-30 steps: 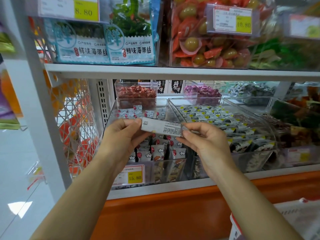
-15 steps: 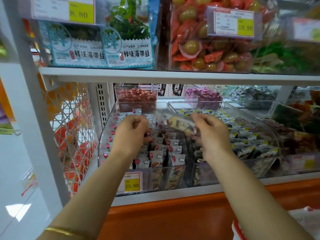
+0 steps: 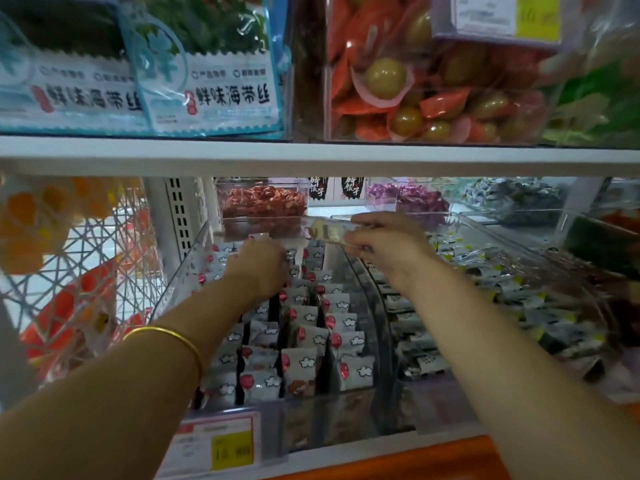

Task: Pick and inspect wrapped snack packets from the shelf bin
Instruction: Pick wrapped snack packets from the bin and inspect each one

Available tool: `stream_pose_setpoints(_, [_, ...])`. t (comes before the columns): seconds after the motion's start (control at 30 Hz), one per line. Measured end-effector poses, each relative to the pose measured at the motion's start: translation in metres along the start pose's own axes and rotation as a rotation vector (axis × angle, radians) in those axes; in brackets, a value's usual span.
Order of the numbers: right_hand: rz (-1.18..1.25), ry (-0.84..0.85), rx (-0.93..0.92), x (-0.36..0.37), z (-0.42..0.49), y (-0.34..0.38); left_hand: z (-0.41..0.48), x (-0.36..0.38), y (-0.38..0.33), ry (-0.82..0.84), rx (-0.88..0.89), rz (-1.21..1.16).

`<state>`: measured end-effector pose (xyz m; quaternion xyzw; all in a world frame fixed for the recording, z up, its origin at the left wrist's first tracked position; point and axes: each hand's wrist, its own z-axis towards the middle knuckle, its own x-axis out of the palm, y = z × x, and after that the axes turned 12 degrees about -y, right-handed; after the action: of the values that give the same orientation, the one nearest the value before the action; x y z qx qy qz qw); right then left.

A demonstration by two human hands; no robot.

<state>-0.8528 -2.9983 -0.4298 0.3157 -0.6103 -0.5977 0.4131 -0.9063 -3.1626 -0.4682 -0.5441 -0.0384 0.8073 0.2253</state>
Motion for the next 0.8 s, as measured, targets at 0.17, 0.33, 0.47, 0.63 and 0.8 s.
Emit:
stream_pose_setpoints(0.17, [-0.494,0.009,-0.361,0.019,0.015,-0.004,0.008,0.002,0.005,0.053,0.002,-0.029])
stream_pose_setpoints(0.33, [-0.732,0.03,-0.572,0.034,0.029,-0.005,0.011,-0.001,0.007,0.088,-0.047,-0.114])
stream_pose_setpoints(0.47, [-0.845,0.071,-0.659,0.047,0.037,-0.01,0.012,-0.003,0.009,0.118,-0.077,-0.152])
stream_pose_setpoints(0.63, [-0.97,0.178,-0.716,0.067,0.045,-0.016,0.008,-0.006,0.011,0.129,-0.03,-0.14])
stream_pose_setpoints(0.8, [-1.048,0.282,-0.742,0.084,0.047,-0.023,0.0,-0.01,0.016,0.05,-0.014,-0.09])
